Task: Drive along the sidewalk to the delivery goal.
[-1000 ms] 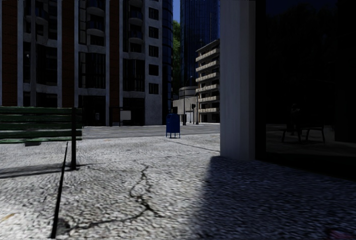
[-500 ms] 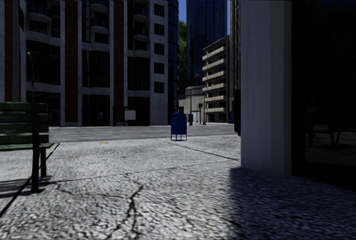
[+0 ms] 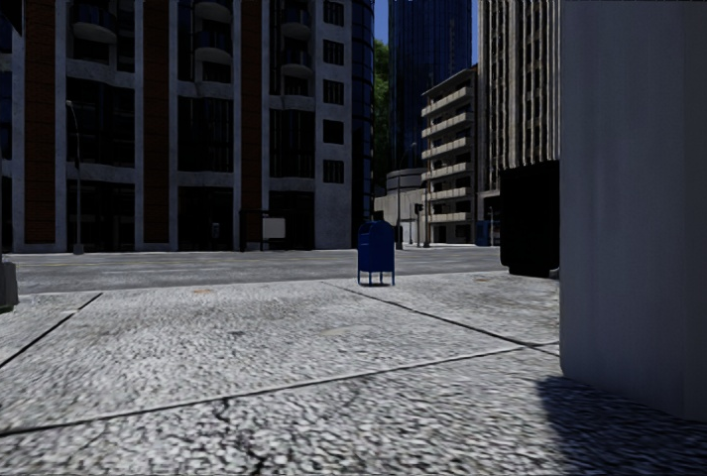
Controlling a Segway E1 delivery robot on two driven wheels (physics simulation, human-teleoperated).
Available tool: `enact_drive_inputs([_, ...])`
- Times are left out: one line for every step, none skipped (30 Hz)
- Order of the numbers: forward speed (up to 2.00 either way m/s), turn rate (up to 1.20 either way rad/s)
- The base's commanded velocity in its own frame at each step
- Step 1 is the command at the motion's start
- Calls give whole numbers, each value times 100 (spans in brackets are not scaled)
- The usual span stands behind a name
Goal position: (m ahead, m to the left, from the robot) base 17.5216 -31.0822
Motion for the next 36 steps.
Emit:
enact_drive_inputs([200,0])
enact_drive_inputs([200,0])
enact_drive_inputs([200,0])
enact_drive_inputs([200,0])
enact_drive_inputs([200,0])
enact_drive_inputs([200,0])
enact_drive_inputs([200,0])
enact_drive_inputs([200,0])
enact_drive_inputs([200,0])
enact_drive_inputs([200,0])
enact_drive_inputs([200,0])
enact_drive_inputs([200,0])
enact_drive_inputs([200,0])
enact_drive_inputs([200,0])
enact_drive_inputs([200,0])
enact_drive_inputs([200,-12])
enact_drive_inputs([200,-28])
enact_drive_inputs([200,-40])
enact_drive_inputs([200,-46])
enact_drive_inputs([200,-46])
enact_drive_inputs([200,-53])
enact_drive_inputs([200,-61])
enact_drive_inputs([200,-68])
enact_drive_inputs([200,-70])
enact_drive_inputs([200,-70])
enact_drive_inputs([200,-70])
enact_drive_inputs([200,-71])
enact_drive_inputs([200,-71])
enact_drive_inputs([200,-71])
enact_drive_inputs([200,-71])
enact_drive_inputs([200,-71])
enact_drive_inputs([200,-71])
enact_drive_inputs([200,-71])
enact_drive_inputs([200,-71])
enact_drive_inputs([200,-71])
enact_drive_inputs([200,-71])
